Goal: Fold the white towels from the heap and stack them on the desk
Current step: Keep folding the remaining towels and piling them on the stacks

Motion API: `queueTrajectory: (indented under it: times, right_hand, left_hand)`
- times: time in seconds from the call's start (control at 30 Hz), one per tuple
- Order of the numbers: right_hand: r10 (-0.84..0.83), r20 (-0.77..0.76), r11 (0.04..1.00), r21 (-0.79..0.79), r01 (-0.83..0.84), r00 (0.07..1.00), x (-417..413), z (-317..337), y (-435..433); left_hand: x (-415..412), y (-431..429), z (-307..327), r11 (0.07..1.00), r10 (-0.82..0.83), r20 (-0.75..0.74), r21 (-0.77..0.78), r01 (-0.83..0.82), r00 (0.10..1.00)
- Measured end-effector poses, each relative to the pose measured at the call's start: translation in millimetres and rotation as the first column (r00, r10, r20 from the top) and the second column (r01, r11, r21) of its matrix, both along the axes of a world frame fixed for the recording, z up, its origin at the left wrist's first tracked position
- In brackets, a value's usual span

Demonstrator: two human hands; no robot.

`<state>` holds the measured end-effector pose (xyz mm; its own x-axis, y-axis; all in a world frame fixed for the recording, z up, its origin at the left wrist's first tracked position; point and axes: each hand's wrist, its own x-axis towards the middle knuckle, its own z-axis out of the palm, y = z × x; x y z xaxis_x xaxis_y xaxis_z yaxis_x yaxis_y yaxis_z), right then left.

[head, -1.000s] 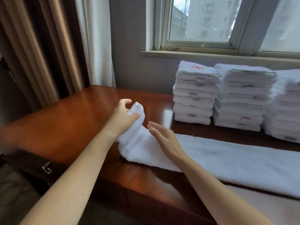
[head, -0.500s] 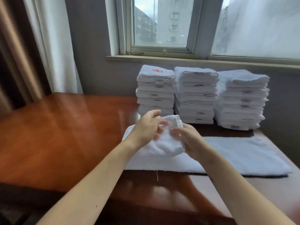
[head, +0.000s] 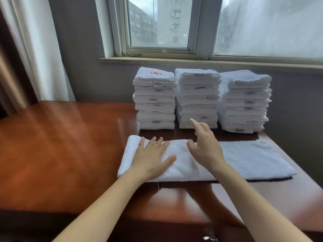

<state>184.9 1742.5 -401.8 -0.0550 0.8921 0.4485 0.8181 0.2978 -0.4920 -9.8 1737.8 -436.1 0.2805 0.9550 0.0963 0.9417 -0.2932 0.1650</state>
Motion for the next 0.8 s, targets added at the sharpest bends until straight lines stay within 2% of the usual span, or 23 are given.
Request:
queueTrajectory:
  times: [0.03,0.1,0.17,0.2,0.43,0.63,0.8]
  right_hand:
    - [0.075,0.013,0.997,0.015,-0.076,0.997,-1.5,0.8,0.0]
    - [0.227,0.080,0.966,-0.149,-0.213,0.971,-5.8,-5.2,-0.5]
    - [0.282,0.210,0.914,-0.356,-0.195,0.936,-6.0,-19.9,-2.1]
    - [0.274,0.228,0.904,-0.392,-0.169,0.934,-3.9,-25.9,-2.1]
    - [0.223,0.228,0.919,-0.373,-0.126,0.948,-21.0,-34.8,-2.1]
    - [0.227,0.205,0.926,-0.349,-0.145,0.952,-88.4,-40.0,-10.6]
    - [0.242,0.192,0.923,-0.348,-0.164,0.951,-132.1,-40.8,-14.7]
  left_hand:
    - [0.2,0.7,-0.5,1.000,0.004,-0.011,-0.002,-0.004,1.000]
    - [0.0,3.2,-2.1,1.000,0.018,-0.030,-0.010,-0.018,0.999]
    - [-0.8,5.3,-3.3,0.999,0.044,-0.047,-0.021,-0.045,0.998]
    - [-1.2,6.4,-3.1,0.998,0.054,-0.051,-0.026,-0.056,0.997]
    - [-22.4,8.4,-3.3,0.996,0.073,-0.032,-0.039,-0.075,0.997]
    - [-88.0,-0.2,-1.7,0.988,0.149,-0.027,-0.046,-0.150,0.988]
    - [-126.4,-11.9,3.8,0.983,0.174,-0.081,-0.054,-0.178,0.982]
